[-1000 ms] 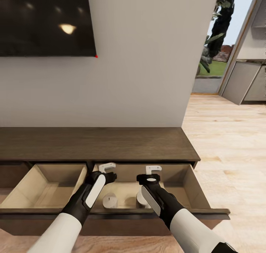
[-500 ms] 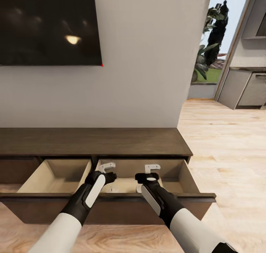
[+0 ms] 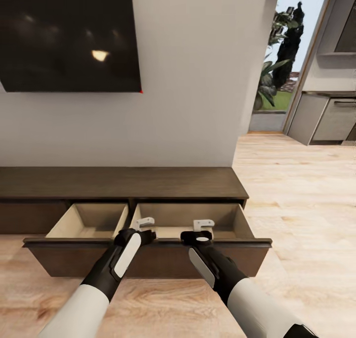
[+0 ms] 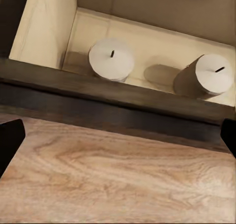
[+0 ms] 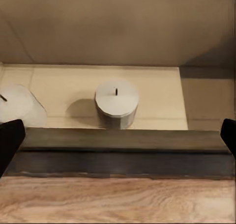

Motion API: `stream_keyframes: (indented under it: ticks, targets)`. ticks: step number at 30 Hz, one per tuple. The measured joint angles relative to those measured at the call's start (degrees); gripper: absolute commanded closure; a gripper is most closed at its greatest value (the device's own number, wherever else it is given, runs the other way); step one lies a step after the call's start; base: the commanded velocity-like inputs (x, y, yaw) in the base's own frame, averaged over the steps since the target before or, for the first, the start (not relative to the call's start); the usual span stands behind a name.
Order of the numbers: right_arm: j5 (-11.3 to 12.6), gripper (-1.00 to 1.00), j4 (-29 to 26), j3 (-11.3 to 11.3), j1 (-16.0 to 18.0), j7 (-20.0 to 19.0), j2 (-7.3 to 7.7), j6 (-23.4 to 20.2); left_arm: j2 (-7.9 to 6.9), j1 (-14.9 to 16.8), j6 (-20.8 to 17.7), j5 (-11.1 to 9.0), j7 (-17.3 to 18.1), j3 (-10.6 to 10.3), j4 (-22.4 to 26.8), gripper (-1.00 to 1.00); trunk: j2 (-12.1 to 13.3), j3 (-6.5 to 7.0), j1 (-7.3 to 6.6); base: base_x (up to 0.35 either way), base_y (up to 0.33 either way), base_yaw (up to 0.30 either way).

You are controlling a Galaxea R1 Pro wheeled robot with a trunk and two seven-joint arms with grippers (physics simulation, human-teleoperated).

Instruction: Place each of the two pumpkins and all three candles from the living room inside a cabinet in the living room (use any cabinet), then make sure every cabinet is closed, and position the cauldron so it is next to a table in the living room.

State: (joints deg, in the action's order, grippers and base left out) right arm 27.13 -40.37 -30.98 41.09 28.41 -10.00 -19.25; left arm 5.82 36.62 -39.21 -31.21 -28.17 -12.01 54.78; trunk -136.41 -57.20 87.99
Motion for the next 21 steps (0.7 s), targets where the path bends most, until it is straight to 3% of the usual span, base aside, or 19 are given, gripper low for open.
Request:
stream_keyframes:
  ticks: [7, 15, 21]
  targets:
    - [0.05, -1.00, -2.64, -0.09, -0.01, -0.24, 0.00, 0.23, -0.08, 0.00, 0.00, 0.01, -0.01, 0.08, 0.00, -1.00, 2.81, 1.26, -1.54, -0.303, 0.000, 0.000]
    - [0.07, -1.00, -3.72, -2.00, -0.02, -0.44, 0.00, 0.32, -0.09, 0.00, 0.00, 0.04, -0.01, 0.10, 0.17, -1.00, 6.01, 2.70, -3.33, -0.032, 0.000, 0.000]
    - [0.07, -1.00, -3.78, -2.18, -0.01, -0.44, 0.00, 0.44, -0.25, -0.02, 0.00, 0.02, 0.00, 0.39, 1.88, -1.00, 6.42, 2.88, -3.55, -0.001, 0.000, 0.000]
